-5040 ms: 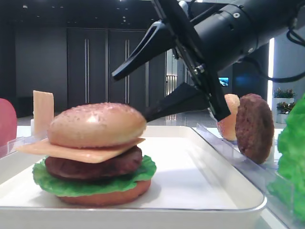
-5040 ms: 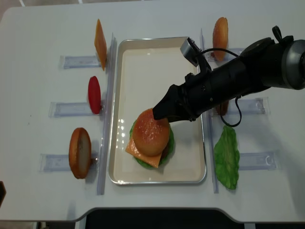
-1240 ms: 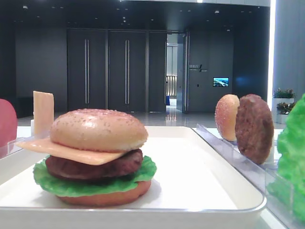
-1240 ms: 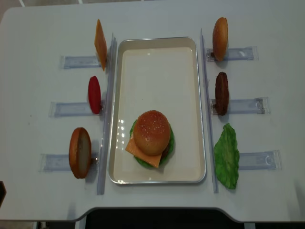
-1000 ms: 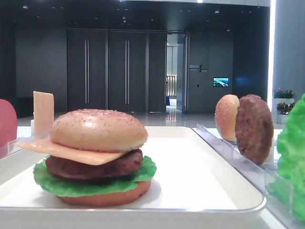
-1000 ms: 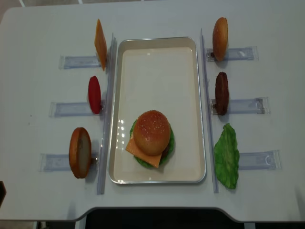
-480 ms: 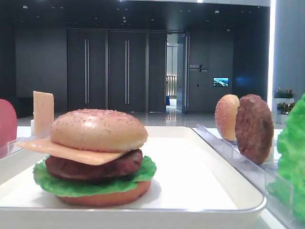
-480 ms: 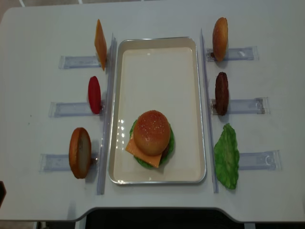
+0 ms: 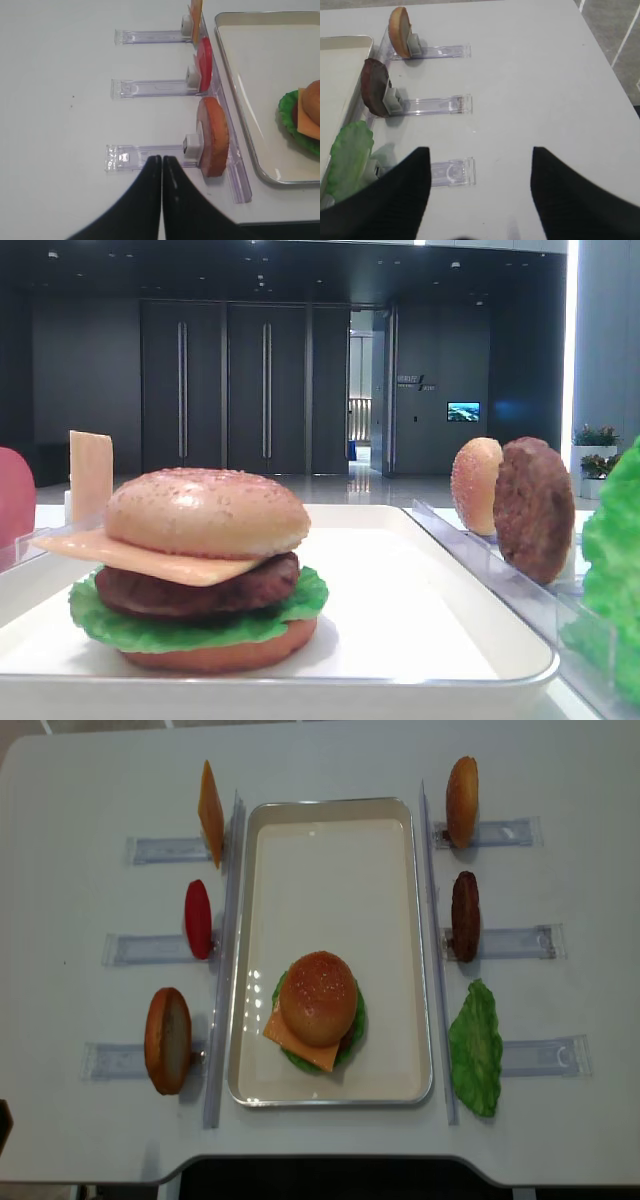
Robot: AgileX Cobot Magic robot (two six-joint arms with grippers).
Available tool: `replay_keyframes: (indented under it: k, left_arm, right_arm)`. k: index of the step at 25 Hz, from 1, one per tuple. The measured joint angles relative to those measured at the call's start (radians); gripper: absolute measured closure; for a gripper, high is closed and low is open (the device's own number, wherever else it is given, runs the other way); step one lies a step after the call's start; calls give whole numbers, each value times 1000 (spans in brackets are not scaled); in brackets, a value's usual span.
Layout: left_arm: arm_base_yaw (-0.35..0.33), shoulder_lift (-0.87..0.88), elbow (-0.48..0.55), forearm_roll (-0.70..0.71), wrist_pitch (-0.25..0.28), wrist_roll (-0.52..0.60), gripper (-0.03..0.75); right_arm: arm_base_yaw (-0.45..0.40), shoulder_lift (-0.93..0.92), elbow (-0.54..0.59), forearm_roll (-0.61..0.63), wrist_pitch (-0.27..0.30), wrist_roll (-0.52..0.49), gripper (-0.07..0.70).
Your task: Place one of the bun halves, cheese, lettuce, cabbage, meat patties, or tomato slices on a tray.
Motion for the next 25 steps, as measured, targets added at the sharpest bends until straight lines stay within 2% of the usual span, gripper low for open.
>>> replay_keyframes:
  k: [25]
  left_arm:
    - [0,0,0,-8,0,0,722]
  right_arm:
    - [0,0,19,-8,8,15,216]
